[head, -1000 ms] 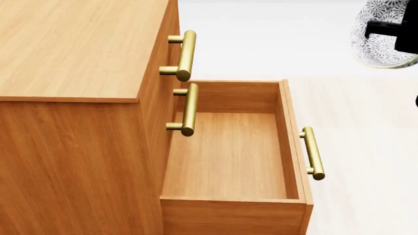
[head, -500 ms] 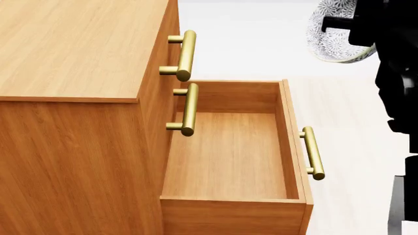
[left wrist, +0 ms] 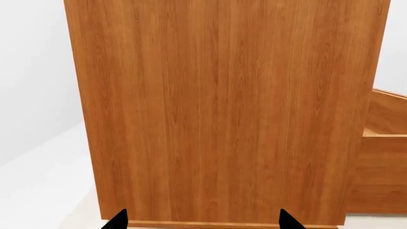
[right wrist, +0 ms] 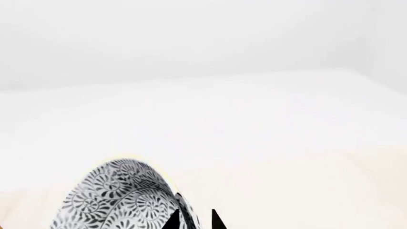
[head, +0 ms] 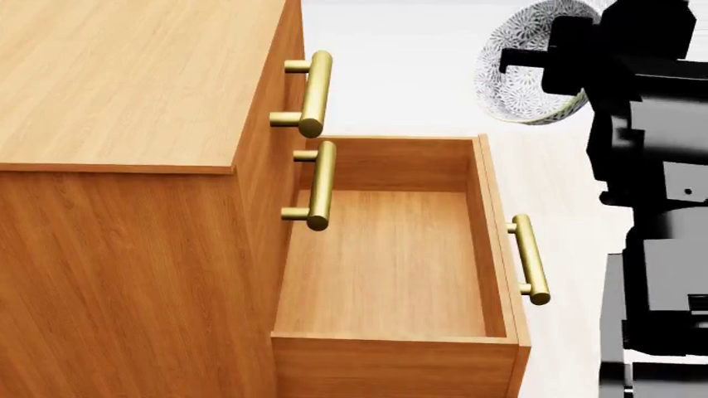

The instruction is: Put the bowl in the bottom drawer of the cabinet and close it.

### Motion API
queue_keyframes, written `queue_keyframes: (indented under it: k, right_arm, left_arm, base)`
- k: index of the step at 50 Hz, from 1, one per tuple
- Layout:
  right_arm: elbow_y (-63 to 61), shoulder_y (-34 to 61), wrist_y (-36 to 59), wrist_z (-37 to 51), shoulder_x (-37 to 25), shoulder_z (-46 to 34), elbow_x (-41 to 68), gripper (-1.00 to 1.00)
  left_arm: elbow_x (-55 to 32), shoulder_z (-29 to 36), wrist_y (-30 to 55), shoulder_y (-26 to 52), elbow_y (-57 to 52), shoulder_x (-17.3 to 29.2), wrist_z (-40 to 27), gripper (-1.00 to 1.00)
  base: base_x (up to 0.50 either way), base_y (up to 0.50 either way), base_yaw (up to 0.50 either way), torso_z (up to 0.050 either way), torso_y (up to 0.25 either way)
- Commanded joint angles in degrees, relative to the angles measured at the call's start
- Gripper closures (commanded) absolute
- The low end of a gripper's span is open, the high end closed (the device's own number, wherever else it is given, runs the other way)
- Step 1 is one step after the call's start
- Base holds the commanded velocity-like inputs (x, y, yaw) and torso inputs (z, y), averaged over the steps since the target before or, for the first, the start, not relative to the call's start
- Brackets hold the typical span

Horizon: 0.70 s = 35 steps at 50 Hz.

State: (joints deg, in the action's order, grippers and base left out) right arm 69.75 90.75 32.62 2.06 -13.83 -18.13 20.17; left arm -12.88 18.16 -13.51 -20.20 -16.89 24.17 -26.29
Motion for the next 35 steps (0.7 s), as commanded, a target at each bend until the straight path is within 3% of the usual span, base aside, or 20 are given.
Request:
queue_keyframes:
  k: [1,35]
  right_arm:
    - [5.15,1.05,-2.09,-2.70,1.97,1.33,-2.65,1.00]
    - [5.20,-1.82,0.77,-9.55,6.24,11.31,-14.86,1.00]
  left_arm:
    - [-0.07,0.11,-0.15,0.01,0.12,0.03,-0.11,-1.00]
    - [-0.48,0.33,-0.48,-0.12,0.08,0.50,-0.40,-1.00]
  base:
    - [0.00,0.00,0.00,0.000,0.000]
    - [0.00,0.00,0.00,0.000,0.000]
